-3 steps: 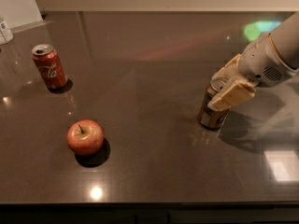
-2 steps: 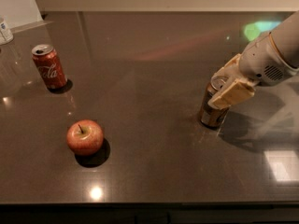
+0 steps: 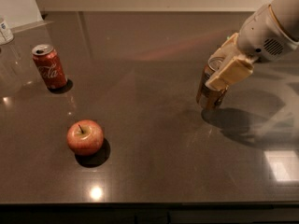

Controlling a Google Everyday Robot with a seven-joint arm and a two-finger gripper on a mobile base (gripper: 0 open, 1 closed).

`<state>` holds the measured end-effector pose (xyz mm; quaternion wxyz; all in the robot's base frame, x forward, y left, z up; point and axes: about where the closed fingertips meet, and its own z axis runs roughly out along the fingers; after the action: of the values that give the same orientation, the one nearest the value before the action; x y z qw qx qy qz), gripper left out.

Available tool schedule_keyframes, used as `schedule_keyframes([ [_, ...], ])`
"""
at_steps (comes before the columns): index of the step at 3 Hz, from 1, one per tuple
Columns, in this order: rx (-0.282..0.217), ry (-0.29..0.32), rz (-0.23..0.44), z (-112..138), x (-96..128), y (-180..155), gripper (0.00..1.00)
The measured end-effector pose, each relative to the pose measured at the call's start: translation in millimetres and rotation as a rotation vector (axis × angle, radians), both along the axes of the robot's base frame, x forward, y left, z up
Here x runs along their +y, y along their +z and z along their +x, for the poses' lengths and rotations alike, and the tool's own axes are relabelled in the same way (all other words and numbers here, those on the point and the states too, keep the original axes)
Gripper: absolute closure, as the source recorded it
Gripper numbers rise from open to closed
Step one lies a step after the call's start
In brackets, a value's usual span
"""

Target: Pick orange can

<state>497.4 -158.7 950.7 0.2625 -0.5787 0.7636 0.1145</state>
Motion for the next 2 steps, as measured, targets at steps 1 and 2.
schedule_keyframes([
  [1, -0.012, 0.015, 0.0, 11, 4, 22, 1.0],
  [2, -0.033, 0.028, -0.006, 23, 5, 50, 1.0],
])
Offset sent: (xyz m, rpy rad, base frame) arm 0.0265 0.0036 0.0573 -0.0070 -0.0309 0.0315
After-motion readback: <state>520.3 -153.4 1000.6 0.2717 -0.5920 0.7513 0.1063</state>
